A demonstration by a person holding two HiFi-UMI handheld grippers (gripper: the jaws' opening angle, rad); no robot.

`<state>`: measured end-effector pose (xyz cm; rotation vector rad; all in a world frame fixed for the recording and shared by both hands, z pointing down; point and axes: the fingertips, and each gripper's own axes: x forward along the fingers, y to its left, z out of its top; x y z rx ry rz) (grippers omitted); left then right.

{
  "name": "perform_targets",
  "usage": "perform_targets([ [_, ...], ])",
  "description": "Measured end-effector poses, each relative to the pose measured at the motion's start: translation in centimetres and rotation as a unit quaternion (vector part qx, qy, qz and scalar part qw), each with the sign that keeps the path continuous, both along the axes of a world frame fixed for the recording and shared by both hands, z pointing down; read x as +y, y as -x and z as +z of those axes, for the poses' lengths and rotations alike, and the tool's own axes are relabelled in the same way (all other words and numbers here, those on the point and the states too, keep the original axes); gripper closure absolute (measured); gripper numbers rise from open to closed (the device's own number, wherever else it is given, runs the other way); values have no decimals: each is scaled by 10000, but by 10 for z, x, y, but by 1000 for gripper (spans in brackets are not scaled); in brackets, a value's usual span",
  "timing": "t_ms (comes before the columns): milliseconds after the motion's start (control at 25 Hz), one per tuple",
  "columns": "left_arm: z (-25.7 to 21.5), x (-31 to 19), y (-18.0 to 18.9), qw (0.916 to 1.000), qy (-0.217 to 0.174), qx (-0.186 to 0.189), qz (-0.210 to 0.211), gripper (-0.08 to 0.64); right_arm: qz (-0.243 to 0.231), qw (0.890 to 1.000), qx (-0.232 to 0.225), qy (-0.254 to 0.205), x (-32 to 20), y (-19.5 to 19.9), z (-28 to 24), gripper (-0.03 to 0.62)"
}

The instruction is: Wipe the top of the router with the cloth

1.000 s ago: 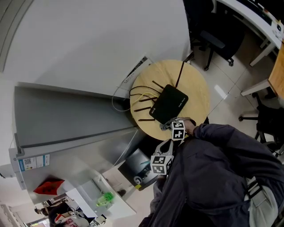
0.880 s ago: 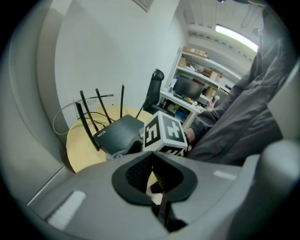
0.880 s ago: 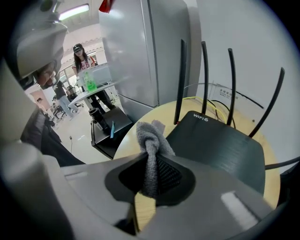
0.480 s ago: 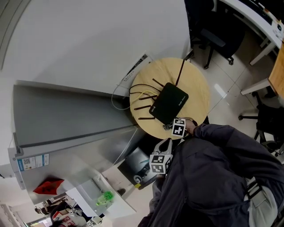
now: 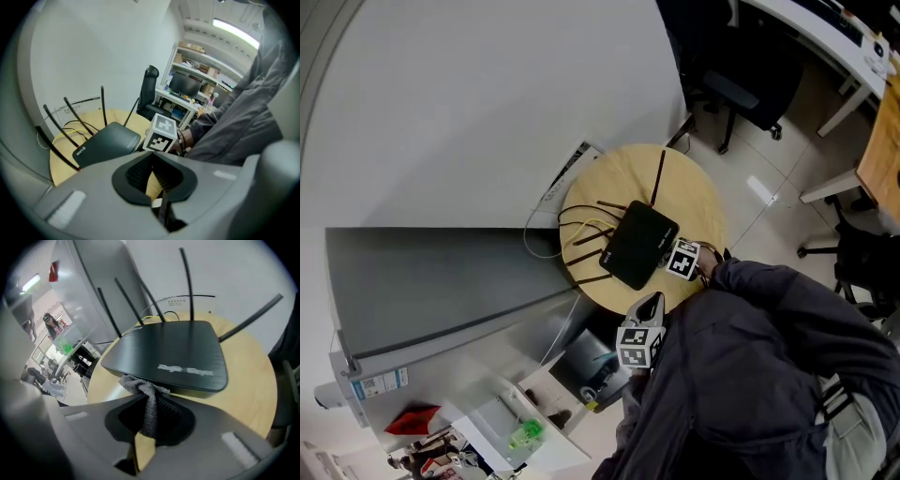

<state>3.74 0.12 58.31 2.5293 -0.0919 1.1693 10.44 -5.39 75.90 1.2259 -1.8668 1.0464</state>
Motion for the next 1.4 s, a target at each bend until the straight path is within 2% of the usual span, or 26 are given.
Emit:
perform_targets([
  [200, 2, 7, -41, 9999, -31, 7, 144, 560, 577, 9982, -39, 133, 11, -62, 9, 557],
  [360, 3, 9, -66, 9999, -80, 27, 144, 560, 514, 9987, 8, -11, 10, -87, 6, 557],
  [560, 2, 10, -79, 9999, -92, 38, 101, 560, 269, 9996, 93, -57, 9, -95, 5, 557],
  [760, 2, 13, -78, 9999, -84, 39, 78, 560, -87, 9998, 154, -6, 15, -85, 5, 557],
  [920, 2, 20, -66, 9999, -56, 35, 82, 560, -457, 9987, 90, -202, 22, -60, -13, 557],
  [1160, -1, 21, -31, 9999, -38, 94, -2, 560, -1150, 9886, 117, -969, 25, -22, -79, 557],
  [1400, -5, 21, 4, 9997, -12, 220, -73, 560, -1155, 9770, 295, -1769, 25, 8, -151, 558],
])
